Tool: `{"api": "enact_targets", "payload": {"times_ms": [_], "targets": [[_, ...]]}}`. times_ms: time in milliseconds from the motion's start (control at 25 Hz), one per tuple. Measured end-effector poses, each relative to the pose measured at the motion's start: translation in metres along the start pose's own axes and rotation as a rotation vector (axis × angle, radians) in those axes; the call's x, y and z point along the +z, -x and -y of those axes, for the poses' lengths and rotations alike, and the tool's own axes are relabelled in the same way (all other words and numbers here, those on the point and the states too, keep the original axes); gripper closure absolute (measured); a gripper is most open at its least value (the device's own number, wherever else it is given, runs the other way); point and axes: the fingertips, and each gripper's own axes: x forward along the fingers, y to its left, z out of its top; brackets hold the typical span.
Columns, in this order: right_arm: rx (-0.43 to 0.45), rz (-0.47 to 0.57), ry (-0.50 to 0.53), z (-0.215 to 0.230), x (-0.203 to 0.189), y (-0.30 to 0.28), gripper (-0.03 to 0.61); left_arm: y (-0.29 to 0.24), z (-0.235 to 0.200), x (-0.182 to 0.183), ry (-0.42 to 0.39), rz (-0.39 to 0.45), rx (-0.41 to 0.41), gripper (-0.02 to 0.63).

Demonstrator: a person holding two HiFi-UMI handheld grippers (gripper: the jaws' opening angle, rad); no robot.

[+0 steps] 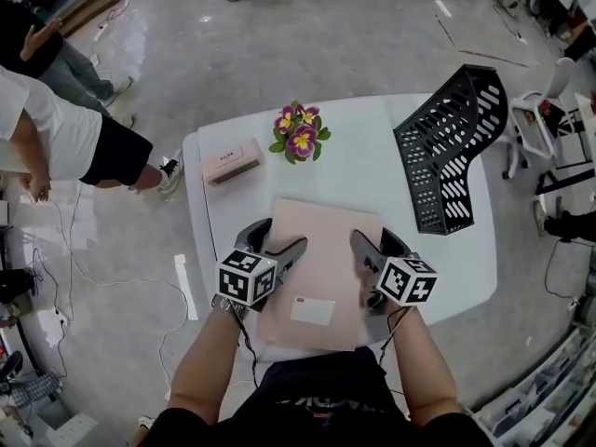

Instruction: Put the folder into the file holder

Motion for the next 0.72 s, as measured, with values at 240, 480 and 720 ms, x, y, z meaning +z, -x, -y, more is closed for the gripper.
{"api": "enact_targets", "payload": {"times_ms": [240, 480, 720], "targets": [[-0.009, -0.016, 0.0, 0.0, -0.001, -0.002, 0.258, -0.004, 0.002, -0.003, -0.003, -0.029, 0.009, 0.245], [-0.01, 0.007, 0.005, -0.003, 0.002, 0.002, 0.262, 0.0, 0.002, 0.002, 0.006, -0.008, 0.042, 0.245], [0.011, 0.069, 0.074, -0.025, 0.022, 0.015, 0.262, 0.02, 0.007, 0.023, -0.013, 0.073, 0.071, 0.247]]}}
